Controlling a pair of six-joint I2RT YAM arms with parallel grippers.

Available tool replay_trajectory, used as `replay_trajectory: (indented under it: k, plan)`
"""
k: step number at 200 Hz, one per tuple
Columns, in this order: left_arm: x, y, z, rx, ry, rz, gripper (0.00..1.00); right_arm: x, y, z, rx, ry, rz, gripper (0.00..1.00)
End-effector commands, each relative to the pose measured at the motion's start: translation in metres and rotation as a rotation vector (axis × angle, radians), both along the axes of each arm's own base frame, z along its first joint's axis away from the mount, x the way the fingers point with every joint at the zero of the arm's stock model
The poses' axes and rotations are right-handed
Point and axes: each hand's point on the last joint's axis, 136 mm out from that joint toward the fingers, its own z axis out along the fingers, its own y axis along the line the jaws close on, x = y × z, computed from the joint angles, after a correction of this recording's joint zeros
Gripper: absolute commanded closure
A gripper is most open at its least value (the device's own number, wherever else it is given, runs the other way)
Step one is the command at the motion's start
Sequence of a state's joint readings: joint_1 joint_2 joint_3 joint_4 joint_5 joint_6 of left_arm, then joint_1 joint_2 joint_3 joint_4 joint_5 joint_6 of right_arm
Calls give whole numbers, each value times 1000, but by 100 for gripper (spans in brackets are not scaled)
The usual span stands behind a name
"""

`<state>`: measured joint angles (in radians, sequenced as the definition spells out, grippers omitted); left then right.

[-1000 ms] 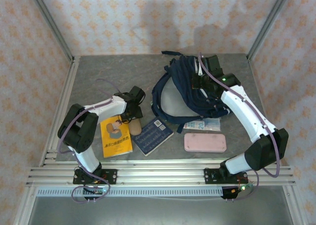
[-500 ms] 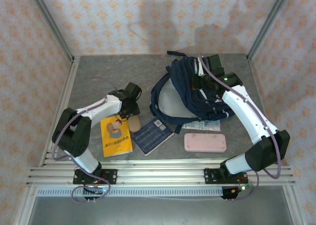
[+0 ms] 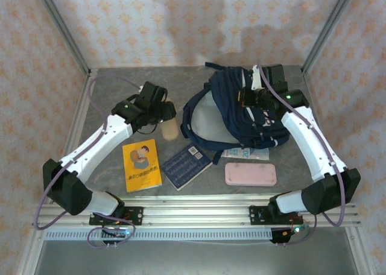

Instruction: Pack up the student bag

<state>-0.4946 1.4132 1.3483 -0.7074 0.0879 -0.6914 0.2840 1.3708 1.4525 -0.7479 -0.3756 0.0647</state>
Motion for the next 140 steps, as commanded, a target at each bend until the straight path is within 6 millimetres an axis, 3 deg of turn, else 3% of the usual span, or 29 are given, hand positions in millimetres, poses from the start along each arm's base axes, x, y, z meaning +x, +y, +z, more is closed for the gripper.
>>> replay_trajectory:
  k: [1,34,81,95,100,119,140]
  plan:
    - [2,-37,26,-115,-34,-88,64,0,17,63,151,-172,55,100]
    - [26,-86,17,-203,-3,-140,66,-1,23,75,223,-173,71,100]
    - [75,-146,-13,-321,54,-188,70,-8,30,99,310,-190,123,100]
    - [84,-164,-8,-384,43,-205,70,-8,32,100,324,-185,134,100]
    - [89,-173,-20,-391,62,-205,70,-8,33,100,329,-182,136,100]
    - [96,-202,-23,-461,50,-228,68,-4,36,103,359,-182,137,100]
    - [97,-246,-31,-561,29,-288,59,2,42,107,418,-187,138,100]
